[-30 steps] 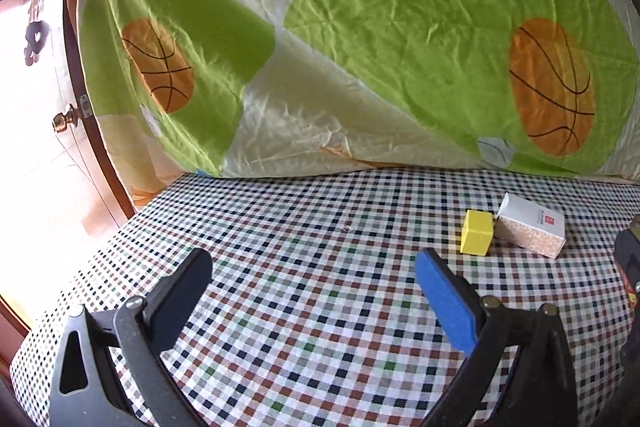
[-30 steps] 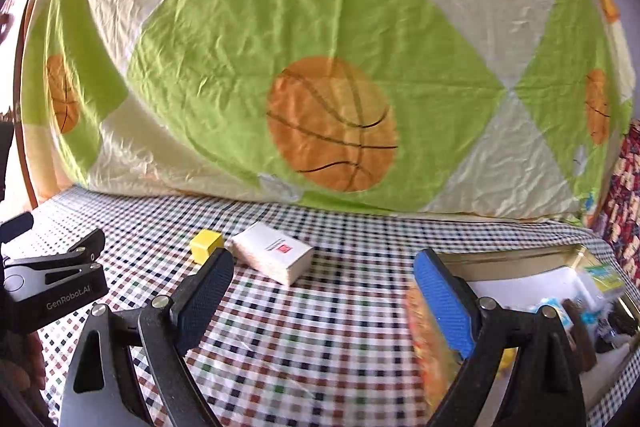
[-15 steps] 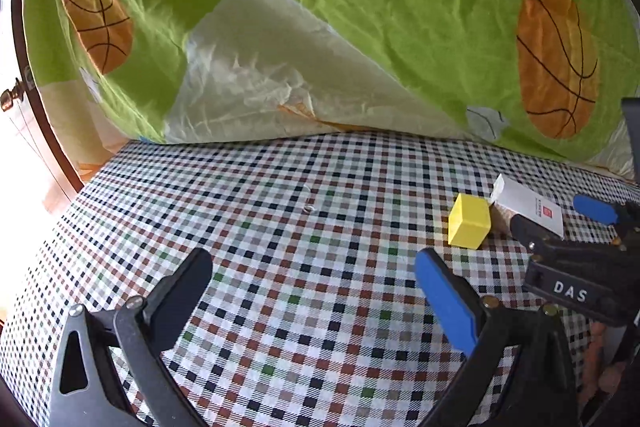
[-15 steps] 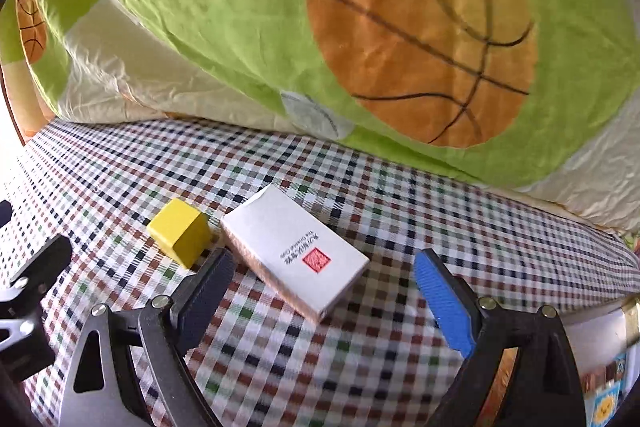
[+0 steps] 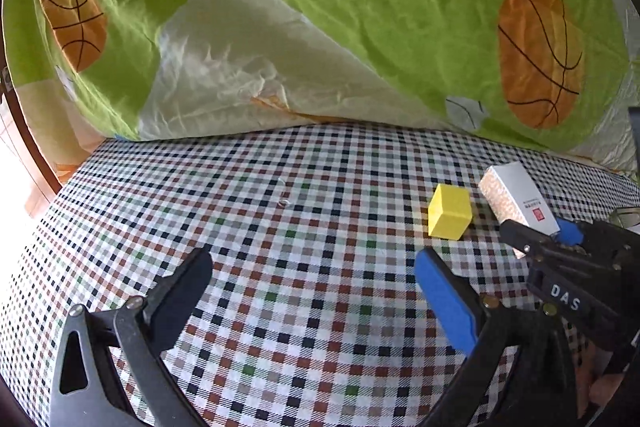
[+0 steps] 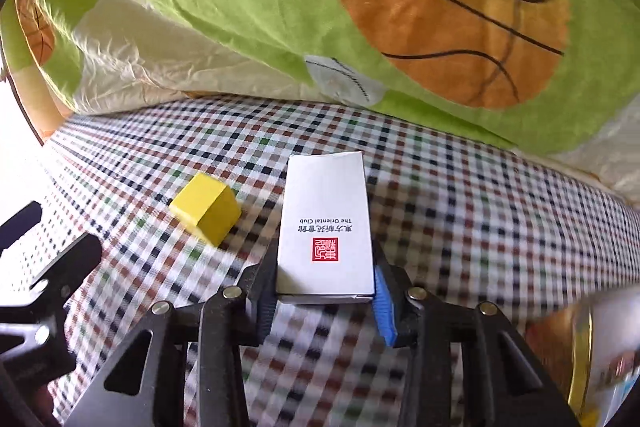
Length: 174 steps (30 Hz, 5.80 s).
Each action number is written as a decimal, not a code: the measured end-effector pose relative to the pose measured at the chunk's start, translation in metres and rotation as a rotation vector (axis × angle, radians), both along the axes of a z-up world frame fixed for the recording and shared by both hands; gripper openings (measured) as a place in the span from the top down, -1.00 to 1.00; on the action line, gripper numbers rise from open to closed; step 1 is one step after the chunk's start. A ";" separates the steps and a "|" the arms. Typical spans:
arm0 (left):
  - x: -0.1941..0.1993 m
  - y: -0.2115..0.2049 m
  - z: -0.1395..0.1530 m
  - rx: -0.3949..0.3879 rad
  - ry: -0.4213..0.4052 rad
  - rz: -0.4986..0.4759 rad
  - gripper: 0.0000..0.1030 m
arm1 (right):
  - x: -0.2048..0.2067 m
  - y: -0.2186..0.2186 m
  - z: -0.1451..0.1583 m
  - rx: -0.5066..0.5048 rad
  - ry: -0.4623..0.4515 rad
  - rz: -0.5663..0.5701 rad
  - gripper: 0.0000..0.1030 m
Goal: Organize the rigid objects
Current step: 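Grasp the yellow cube with the left tool, then carry the yellow cube and white box toward the tin tray with both tools, then lower the yellow cube into the tray and open the left tool while the right tool holds the white box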
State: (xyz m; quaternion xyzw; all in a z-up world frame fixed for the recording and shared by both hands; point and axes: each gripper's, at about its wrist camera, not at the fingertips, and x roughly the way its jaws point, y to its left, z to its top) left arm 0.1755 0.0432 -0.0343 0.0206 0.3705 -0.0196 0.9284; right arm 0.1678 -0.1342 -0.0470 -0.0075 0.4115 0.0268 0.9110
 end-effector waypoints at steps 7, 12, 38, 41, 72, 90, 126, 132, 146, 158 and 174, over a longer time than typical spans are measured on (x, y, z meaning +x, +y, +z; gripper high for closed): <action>0.010 -0.042 0.005 -0.028 -0.009 -0.140 -0.88 | -0.083 -0.018 0.033 0.041 -0.190 -0.137 0.16; 0.041 -0.078 -0.002 -0.010 0.031 -0.163 -0.74 | -0.102 -0.034 0.035 0.047 -0.211 -0.165 0.16; -0.061 -0.053 0.031 0.081 -0.180 -0.039 0.55 | -0.112 -0.027 0.047 -0.075 -0.387 -0.205 0.16; -0.078 -0.051 0.036 0.085 -0.210 -0.018 0.55 | -0.118 -0.022 0.050 -0.094 -0.408 -0.199 0.16; -0.131 -0.049 0.030 0.018 -0.271 0.015 0.55 | -0.166 -0.017 0.053 -0.124 -0.427 -0.203 0.16; -0.151 -0.057 0.034 0.016 -0.276 0.014 0.55 | -0.188 -0.019 0.056 -0.133 -0.437 -0.193 0.16; -0.184 -0.133 0.038 -0.043 -0.268 -0.116 0.55 | -0.227 -0.114 0.061 -0.130 -0.430 -0.318 0.16; -0.185 -0.159 0.042 -0.053 -0.272 -0.157 0.55 | -0.231 -0.139 0.064 -0.143 -0.424 -0.352 0.16; -0.184 -0.221 0.044 -0.061 -0.269 -0.247 0.55 | -0.232 -0.196 0.064 -0.166 -0.397 -0.423 0.16; -0.178 -0.274 0.041 -0.077 -0.250 -0.323 0.55 | -0.226 -0.237 0.064 -0.228 -0.367 -0.468 0.16; -0.169 -0.310 0.031 -0.090 -0.211 -0.353 0.55 | -0.216 -0.262 0.063 -0.282 -0.341 -0.488 0.16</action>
